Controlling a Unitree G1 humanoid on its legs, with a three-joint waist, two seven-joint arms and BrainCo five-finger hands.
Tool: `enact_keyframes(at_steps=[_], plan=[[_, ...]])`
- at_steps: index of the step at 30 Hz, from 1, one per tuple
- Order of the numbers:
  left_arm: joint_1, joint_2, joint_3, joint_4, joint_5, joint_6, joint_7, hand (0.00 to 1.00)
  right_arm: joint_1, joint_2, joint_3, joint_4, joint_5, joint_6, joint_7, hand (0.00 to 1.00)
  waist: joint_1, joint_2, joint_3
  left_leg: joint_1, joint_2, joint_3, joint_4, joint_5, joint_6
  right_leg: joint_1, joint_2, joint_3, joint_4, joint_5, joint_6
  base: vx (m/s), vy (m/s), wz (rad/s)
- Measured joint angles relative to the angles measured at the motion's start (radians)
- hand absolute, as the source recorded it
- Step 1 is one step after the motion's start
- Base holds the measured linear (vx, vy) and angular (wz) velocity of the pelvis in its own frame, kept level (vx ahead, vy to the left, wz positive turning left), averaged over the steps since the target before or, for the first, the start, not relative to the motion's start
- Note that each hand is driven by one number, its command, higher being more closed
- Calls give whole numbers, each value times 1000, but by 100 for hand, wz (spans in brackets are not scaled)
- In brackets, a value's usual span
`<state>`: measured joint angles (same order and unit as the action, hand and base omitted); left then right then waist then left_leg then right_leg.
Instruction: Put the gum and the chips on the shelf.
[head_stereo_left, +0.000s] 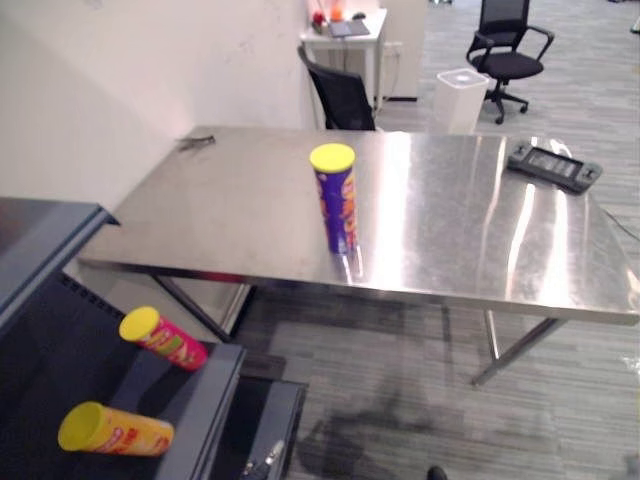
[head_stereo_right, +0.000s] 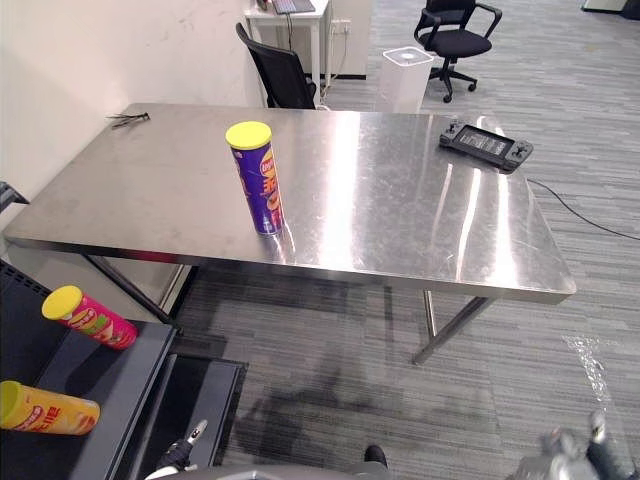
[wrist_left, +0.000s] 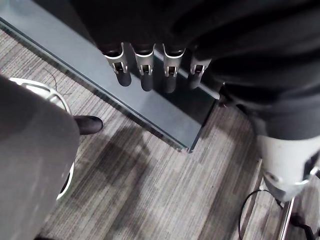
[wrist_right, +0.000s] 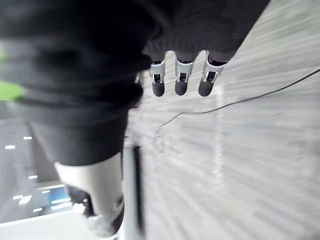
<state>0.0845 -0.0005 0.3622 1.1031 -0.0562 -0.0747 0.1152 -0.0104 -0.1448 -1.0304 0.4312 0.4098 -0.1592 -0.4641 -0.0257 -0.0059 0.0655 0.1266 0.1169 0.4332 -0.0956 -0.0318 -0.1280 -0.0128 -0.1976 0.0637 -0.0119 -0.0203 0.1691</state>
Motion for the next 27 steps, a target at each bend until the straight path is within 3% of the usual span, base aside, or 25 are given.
enact_keyframes(at_steps=[4, 7, 11, 18, 24, 27], plan=[[-1, 0, -7, -9, 41, 1, -2, 0, -46, -4, 92, -237, -137, -29, -52, 0, -1, 2, -6, 1, 15, -6, 0, 0, 0, -3, 16, 0, 12, 1, 0, 33, -64, -2], [0, 4, -55, -9, 50, 3, -5, 0, -55, -4, 248, -430, -196, -43, -41, 0, -2, 2, -7, -2, 18, -7, 0, 0, 0, -10, 20, 1, 14, 3, -3, -8, -49, -3], [-1, 19, -106, -21, 78, 12, -13, 0, -47, -1, 421, -621, -248, -74, 117, 0, 1, -3, -8, -26, 17, -18, 0, 4, -3, -31, 19, -2, 15, 5, 1, -31, -38, 4], [1, 49, -174, -28, 80, 12, -26, 0, -23, -13, 598, -658, -165, -94, 302, 0, -1, -14, -9, -39, 15, -45, 0, 13, -1, -28, 16, -20, 14, 7, 3, -16, -30, 8], [0, 58, -212, -30, 78, 11, -41, 0, -43, -100, 772, -645, -133, -91, 369, 0, 4, -16, -6, -55, 10, -95, 1, 27, 7, -19, 6, -58, 22, 7, 4, -28, -21, 21], [-3, 58, -219, -47, 70, 9, -41, 0, -91, -121, 817, -591, -126, -73, 386, 0, 11, -14, 25, -56, 6, -119, 1, 34, 11, -19, 0, -70, 46, 5, 5, -62, -5, 18]])
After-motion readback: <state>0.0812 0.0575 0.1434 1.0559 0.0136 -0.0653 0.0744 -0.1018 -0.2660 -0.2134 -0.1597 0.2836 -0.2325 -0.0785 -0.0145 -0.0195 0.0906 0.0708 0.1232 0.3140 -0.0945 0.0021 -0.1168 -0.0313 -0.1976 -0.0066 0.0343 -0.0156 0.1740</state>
